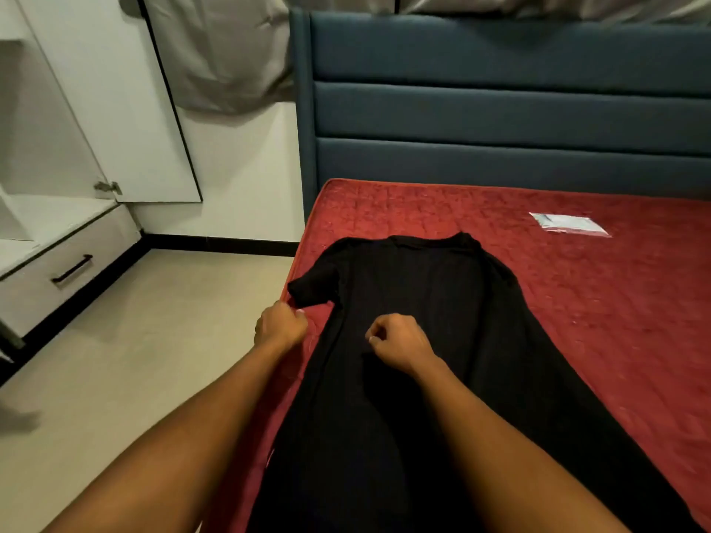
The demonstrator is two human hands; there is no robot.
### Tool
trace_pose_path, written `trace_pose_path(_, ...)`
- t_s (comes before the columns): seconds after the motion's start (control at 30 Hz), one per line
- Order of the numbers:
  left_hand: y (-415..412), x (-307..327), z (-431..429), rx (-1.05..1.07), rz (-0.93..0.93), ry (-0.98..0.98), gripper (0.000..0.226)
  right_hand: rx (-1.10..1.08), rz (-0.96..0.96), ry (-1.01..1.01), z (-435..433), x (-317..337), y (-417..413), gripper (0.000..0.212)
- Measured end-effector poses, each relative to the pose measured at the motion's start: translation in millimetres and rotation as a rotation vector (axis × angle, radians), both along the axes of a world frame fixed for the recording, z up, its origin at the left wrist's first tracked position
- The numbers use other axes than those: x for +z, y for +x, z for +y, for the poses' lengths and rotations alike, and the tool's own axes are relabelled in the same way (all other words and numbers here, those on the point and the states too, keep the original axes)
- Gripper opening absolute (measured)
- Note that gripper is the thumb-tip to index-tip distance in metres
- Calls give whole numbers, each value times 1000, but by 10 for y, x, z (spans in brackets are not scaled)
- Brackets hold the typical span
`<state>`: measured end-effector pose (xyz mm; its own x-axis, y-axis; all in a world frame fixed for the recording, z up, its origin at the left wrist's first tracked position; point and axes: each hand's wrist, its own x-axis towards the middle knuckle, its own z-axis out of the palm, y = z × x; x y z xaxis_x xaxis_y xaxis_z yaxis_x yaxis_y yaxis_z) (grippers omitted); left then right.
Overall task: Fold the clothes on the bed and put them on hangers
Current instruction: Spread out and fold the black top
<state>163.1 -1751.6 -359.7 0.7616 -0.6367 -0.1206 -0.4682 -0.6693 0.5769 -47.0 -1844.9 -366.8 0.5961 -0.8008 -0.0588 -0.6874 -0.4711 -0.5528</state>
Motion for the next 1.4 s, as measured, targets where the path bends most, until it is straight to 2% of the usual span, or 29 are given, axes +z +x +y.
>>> trace_pose_path(0.23,724,-28,-1351,169,257,-54,60,-122,-146,-28,-1308,-118,947,23)
trace_pose_path(0.3,824,-22,-1498,220,381,-87,51,-159,-176,-15,-1558,-119,1096,20)
trace_pose_path(0.37,999,-3,-1625,320,465,-241,33,-192,-208,-6,-1828,-103,1223,16)
trace_pose_path(0.43,1217,29,-1685,367,361,-455,28,-228,-201,-20,-2059,-74,1294,14)
trace_pose_path(0.5,1414,38,-1677,282,185,-524,27,-254,-162,-45,-2267,-26,1361,15)
trace_pose_path(0.57,1578,4,-1630,258,121,-463,24,-253,-113,-65,-2450,12,1471,19)
trace_pose_path(0.63,1733,-139,-1603,353,203,-321,30,-194,-41,-107,-2591,37,1606,27)
trace_pose_path(0.73,1875,-289,-1583,347,543,-67,65,17,89,-167,-2750,8,1919,47)
trace_pose_path(0.8,1838,-282,-1586,252,797,24,74,137,128,-126,-2790,-20,2124,56)
trace_pose_path(0.83,1838,-277,-1597,222,866,48,75,192,146,-112,-2802,-35,2236,57)
trace_pose_path(0.93,1859,-265,-1558,208,999,17,57,326,273,-115,-2822,-19,2538,46)
trace_pose_path(1.0,1884,-311,-1533,272,989,-82,34,362,355,-72,-2829,45,2690,32)
trace_pose_path(1.03,1873,-345,-1522,302,941,-196,20,382,362,-49,-2838,73,2742,25)
trace_pose_path(1.07,1853,-389,-1517,331,837,-349,7,380,320,-33,-2850,91,2780,19)
trace_pose_path(1.13,1850,-488,-1487,398,521,-634,3,256,74,-28,-2841,68,2801,11)
trace_pose_path(1.17,1859,-514,-1471,437,390,-697,5,156,-82,-42,-2814,45,2795,10)
trace_pose_path(1.23,1840,-502,-1473,512,254,-697,13,48,-299,-33,-2765,-37,2752,9)
trace_pose_path(1.3,1840,-544,-1503,536,269,-619,19,73,-370,77,-2724,-128,2719,12)
trace_pose_path(1.4,1862,-687,-1549,605,517,-297,53,81,-448,238,-2696,-167,2695,56)
